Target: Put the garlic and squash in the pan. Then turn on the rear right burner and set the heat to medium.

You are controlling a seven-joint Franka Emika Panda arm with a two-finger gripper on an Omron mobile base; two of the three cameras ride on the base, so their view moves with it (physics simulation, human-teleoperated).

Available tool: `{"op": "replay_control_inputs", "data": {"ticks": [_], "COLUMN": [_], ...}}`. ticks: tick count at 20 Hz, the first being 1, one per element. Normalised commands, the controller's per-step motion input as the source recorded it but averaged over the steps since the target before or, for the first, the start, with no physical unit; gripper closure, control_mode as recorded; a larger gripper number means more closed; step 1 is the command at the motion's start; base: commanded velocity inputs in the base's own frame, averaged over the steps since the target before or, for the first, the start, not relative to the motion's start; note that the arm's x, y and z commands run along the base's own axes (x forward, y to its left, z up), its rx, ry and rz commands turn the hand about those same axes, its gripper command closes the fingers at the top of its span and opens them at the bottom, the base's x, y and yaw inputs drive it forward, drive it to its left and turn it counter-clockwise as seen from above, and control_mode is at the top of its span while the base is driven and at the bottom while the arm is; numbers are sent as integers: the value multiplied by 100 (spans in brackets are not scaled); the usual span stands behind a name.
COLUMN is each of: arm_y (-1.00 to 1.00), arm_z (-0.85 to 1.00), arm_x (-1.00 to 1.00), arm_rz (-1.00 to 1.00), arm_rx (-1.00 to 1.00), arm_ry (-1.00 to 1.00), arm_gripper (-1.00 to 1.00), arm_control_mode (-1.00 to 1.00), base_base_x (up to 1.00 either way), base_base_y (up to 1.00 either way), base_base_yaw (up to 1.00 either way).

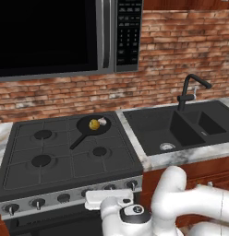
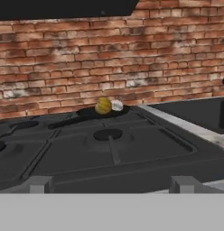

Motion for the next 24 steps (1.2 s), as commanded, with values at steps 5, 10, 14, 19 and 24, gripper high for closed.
{"op": "replay_control_inputs", "data": {"ticks": [5, 10, 14, 19, 24], "arm_y": [0, 0, 1, 0, -18], "arm_z": [-43, -36, -21, -9, -5], "arm_x": [0, 0, 0, 0, 0], "arm_rz": [0, 0, 0, 0, 0], "arm_rx": [-1, 0, -1, -1, -1], "arm_ry": [-2, 0, 0, 0, -1], "arm_gripper": [-100, -100, -100, -100, -100], "arm_control_mode": [-100, -100, -100, -100, -100], "base_base_x": [0, 0, 0, 0, 0], "base_base_y": [0, 0, 0, 0, 0], "base_base_yaw": [0, 0, 0, 0, 0]}}
